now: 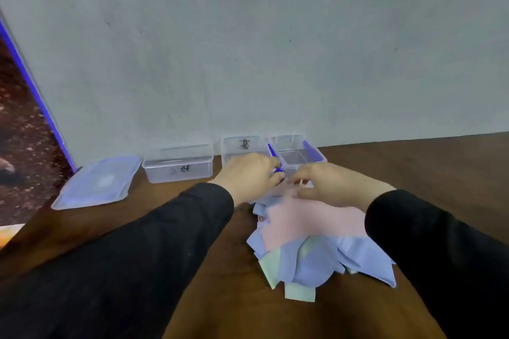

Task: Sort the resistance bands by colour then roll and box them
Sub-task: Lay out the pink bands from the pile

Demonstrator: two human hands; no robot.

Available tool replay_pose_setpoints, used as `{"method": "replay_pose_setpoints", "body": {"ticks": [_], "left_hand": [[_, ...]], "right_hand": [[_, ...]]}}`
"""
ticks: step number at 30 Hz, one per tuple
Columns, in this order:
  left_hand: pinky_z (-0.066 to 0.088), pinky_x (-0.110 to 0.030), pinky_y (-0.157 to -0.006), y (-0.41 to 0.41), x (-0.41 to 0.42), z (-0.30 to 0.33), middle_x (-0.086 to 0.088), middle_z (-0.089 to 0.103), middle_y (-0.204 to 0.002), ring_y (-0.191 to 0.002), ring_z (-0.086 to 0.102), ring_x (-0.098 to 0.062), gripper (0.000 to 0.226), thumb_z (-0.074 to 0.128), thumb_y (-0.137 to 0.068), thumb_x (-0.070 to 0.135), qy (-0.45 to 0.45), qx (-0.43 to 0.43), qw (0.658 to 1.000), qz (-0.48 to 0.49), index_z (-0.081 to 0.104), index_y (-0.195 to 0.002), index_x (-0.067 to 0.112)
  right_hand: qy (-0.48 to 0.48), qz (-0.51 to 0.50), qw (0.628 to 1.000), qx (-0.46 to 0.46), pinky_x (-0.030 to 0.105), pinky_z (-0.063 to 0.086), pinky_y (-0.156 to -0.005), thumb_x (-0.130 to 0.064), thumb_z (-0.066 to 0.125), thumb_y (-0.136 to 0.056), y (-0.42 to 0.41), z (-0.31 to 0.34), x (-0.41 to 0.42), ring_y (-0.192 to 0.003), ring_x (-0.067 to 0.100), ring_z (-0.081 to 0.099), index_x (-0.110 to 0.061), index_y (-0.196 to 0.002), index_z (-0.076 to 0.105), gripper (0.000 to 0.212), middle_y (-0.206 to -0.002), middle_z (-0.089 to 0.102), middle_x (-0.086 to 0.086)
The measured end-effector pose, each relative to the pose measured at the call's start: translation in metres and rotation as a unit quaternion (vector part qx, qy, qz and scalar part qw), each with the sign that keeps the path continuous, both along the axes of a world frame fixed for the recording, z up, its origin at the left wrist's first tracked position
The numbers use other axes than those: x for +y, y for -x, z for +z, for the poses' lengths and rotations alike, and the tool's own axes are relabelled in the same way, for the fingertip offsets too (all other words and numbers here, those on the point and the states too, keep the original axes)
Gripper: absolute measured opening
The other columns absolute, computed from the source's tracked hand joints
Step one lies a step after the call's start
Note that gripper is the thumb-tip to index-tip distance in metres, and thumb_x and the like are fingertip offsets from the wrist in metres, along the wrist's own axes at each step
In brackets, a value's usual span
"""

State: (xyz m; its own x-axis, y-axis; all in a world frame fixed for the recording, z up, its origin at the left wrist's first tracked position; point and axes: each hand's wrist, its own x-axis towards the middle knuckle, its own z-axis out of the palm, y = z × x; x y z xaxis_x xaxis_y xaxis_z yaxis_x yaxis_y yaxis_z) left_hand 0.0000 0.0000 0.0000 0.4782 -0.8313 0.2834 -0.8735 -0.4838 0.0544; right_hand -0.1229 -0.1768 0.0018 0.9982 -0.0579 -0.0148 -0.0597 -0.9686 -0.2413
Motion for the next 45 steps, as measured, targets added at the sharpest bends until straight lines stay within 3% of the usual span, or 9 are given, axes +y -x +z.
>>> {"method": "replay_pose_setpoints", "body": {"ticks": [4,12,16,22,27,31,36,41,45], "left_hand": [[0.049,-0.038,-0.072,0.026,0.001,-0.030,0.000,0.066,-0.108,-0.098,0.060,-0.024,0.032,0.041,-0.103,0.041,-0.057,0.040,0.997,-0.027,0.061,-0.121,0.024],[0.042,-0.034,-0.065,0.046,0.017,-0.051,-0.002,0.064,-0.097,-0.088,0.058,-0.025,0.027,0.044,-0.097,0.035,-0.080,0.065,0.995,-0.016,0.065,-0.110,0.023],[0.050,-0.038,-0.078,0.056,0.035,-0.066,0.002,0.063,-0.103,-0.097,0.060,-0.023,0.035,0.050,-0.095,0.049,-0.089,0.143,0.986,0.010,0.064,-0.120,0.029],[0.044,-0.046,-0.096,0.068,0.044,-0.081,-0.003,0.055,-0.132,-0.117,0.053,-0.026,0.054,0.059,-0.093,0.041,-0.095,0.136,0.986,0.031,0.046,-0.145,0.031],[0.048,-0.043,-0.086,0.068,0.045,-0.068,-0.005,0.061,-0.106,-0.098,0.056,-0.027,0.024,0.048,-0.098,0.023,0.018,0.149,0.988,0.047,0.064,-0.115,0.020],[0.041,-0.038,-0.064,0.062,0.050,-0.037,-0.002,0.048,-0.072,-0.067,0.045,-0.020,0.026,0.047,-0.099,0.016,0.136,0.148,0.978,0.059,0.045,-0.073,0.015],[0.036,-0.029,-0.058,0.048,0.060,0.043,0.005,0.051,-0.067,-0.061,0.043,-0.013,0.020,0.051,-0.101,0.023,0.335,0.202,0.916,0.087,0.062,-0.088,0.013],[0.053,-0.044,-0.069,0.011,0.103,0.110,-0.002,0.055,-0.074,-0.068,0.048,-0.014,0.025,0.055,-0.098,0.029,0.404,0.167,0.895,0.089,0.065,-0.091,0.007],[0.055,-0.045,-0.073,-0.028,0.156,0.129,0.010,0.059,-0.062,-0.065,0.052,-0.014,0.022,0.055,-0.094,0.027,0.401,0.137,0.897,0.123,0.066,-0.084,0.011]], "right_hand": [[-0.017,0.020,0.998,0.050,0.036,0.045,-0.098,-0.036,0.066,-0.095,0.018,-0.019,-0.001,-0.112,0.015,0.056,-0.034,-0.130,0.063,0.036,-0.120,0.059,-0.009],[0.034,0.061,0.997,0.037,0.042,0.035,-0.099,-0.048,0.068,-0.090,0.028,-0.047,0.007,-0.113,0.013,0.039,-0.051,-0.138,0.053,0.050,-0.120,0.049,-0.013],[0.080,0.068,0.994,0.028,0.039,0.030,-0.089,-0.049,0.067,-0.092,0.027,-0.057,0.018,-0.110,0.015,0.037,-0.042,-0.132,0.059,0.042,-0.117,0.047,-0.011],[0.074,0.079,0.994,0.000,0.043,0.038,-0.098,-0.045,0.061,-0.097,0.025,-0.056,0.018,-0.114,0.015,0.045,-0.038,-0.121,0.066,0.025,-0.118,0.055,-0.010],[-0.012,0.066,0.997,-0.042,0.041,0.046,-0.089,-0.043,0.049,-0.100,0.024,-0.049,0.011,-0.099,0.017,0.056,-0.027,-0.101,0.071,0.027,-0.101,0.060,-0.012],[-0.070,0.013,0.986,-0.151,0.040,0.044,-0.083,-0.027,0.044,-0.103,0.019,-0.032,0.019,-0.085,0.021,0.061,-0.019,-0.095,0.064,0.023,-0.084,0.065,-0.005],[-0.215,-0.018,0.932,-0.292,0.035,0.043,-0.068,-0.030,0.048,-0.103,-0.004,0.024,0.055,-0.077,0.023,0.057,-0.023,-0.098,0.058,0.012,-0.079,0.065,-0.001],[-0.369,0.040,0.903,-0.217,0.029,0.054,-0.074,-0.032,0.069,-0.095,-0.038,0.052,0.121,-0.086,0.017,0.070,-0.027,-0.102,0.065,0.009,-0.091,0.073,-0.006],[-0.503,0.051,0.852,-0.134,0.057,0.057,-0.092,-0.025,0.067,-0.098,-0.068,0.033,0.181,-0.096,0.034,0.073,-0.019,-0.102,0.073,0.009,-0.098,0.078,0.006]]}}
